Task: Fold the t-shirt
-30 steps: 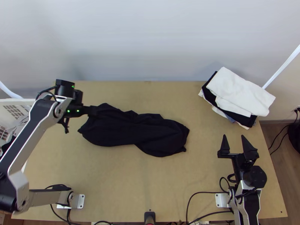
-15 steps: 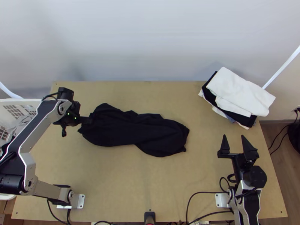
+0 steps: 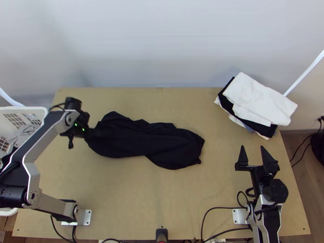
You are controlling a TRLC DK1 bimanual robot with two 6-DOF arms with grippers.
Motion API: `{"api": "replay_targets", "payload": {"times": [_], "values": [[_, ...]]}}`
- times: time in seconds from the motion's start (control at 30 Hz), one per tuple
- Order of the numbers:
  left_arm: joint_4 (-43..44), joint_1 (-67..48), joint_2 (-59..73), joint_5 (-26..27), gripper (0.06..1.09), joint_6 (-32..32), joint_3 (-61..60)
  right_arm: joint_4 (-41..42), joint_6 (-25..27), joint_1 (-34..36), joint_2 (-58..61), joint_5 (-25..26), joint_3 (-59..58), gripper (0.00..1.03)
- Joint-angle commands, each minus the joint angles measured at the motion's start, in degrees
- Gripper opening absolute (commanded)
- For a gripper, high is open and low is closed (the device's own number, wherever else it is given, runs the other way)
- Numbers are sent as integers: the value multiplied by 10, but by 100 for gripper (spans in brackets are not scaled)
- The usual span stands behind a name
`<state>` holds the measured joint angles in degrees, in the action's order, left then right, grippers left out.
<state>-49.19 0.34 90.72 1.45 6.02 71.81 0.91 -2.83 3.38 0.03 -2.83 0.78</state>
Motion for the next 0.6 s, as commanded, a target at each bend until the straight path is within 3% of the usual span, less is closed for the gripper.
{"api": "replay_targets", "payload": {"times": [0.0,0.37,0.57], "values": [[-2,38,-27,1,10,-19,102,-9,-6,-6,-1,3,-3,98],[-70,176,43,2,10,-53,434,-9,-6,-6,-1,3,-3,98],[-64,228,59,2,10,-57,582,-9,-6,-6,-1,3,-3,98]]}}
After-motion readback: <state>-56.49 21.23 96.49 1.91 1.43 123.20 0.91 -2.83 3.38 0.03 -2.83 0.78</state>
